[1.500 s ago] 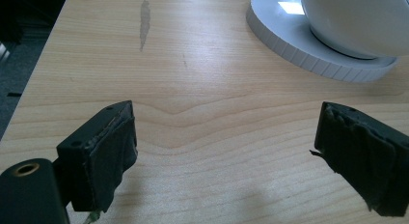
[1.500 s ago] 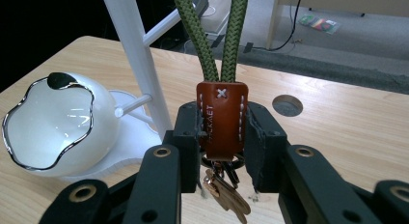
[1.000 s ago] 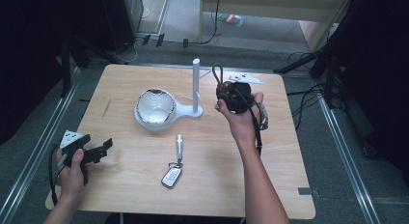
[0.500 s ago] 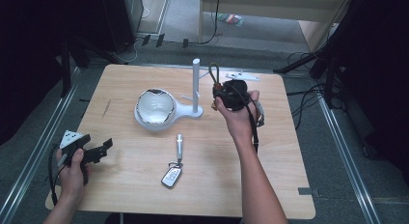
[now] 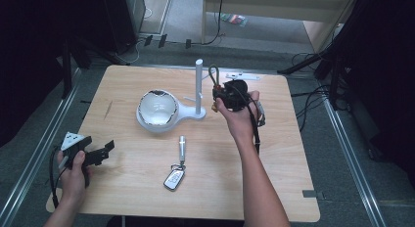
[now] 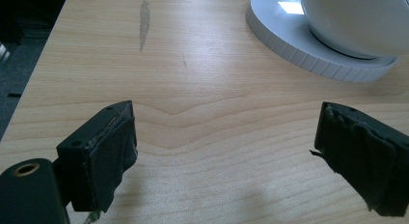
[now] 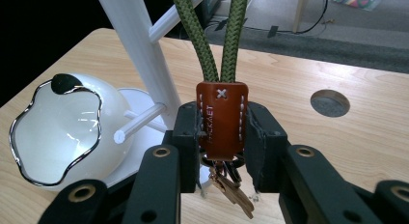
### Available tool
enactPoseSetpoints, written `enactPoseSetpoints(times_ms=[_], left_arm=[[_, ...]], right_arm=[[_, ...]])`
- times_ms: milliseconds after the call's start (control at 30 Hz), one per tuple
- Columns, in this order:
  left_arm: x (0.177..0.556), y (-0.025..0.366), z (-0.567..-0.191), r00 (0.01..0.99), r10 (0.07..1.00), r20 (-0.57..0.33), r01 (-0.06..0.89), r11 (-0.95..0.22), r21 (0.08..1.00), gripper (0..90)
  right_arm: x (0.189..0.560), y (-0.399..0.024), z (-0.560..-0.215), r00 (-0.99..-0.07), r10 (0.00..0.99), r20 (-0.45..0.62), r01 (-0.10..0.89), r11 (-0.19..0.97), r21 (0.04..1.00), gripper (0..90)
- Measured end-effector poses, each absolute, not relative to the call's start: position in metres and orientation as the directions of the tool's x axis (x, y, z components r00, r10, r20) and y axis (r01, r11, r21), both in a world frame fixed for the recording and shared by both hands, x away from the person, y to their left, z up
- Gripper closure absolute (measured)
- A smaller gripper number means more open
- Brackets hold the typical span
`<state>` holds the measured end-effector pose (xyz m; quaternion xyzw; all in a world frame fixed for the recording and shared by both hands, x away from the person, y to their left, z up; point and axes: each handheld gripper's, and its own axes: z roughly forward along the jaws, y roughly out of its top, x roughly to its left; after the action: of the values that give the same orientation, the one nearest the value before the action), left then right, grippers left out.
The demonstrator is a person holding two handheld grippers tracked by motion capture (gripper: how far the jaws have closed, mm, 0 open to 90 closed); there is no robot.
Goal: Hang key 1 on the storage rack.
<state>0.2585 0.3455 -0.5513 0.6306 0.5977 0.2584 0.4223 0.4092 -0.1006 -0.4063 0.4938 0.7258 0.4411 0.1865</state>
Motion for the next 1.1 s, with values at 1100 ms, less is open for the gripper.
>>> enactPoseSetpoints(times_ms=[1100], left_arm=[[0.259, 0.346, -0.551, 0.151, 0.972, -0.182, 0.536, 0.074, 0.841, 8.0]], right_arm=[[0.412, -0.085, -0.427, -0.488, 0.860, 0.149, 0.582, 0.193, 0.790, 69.6]])
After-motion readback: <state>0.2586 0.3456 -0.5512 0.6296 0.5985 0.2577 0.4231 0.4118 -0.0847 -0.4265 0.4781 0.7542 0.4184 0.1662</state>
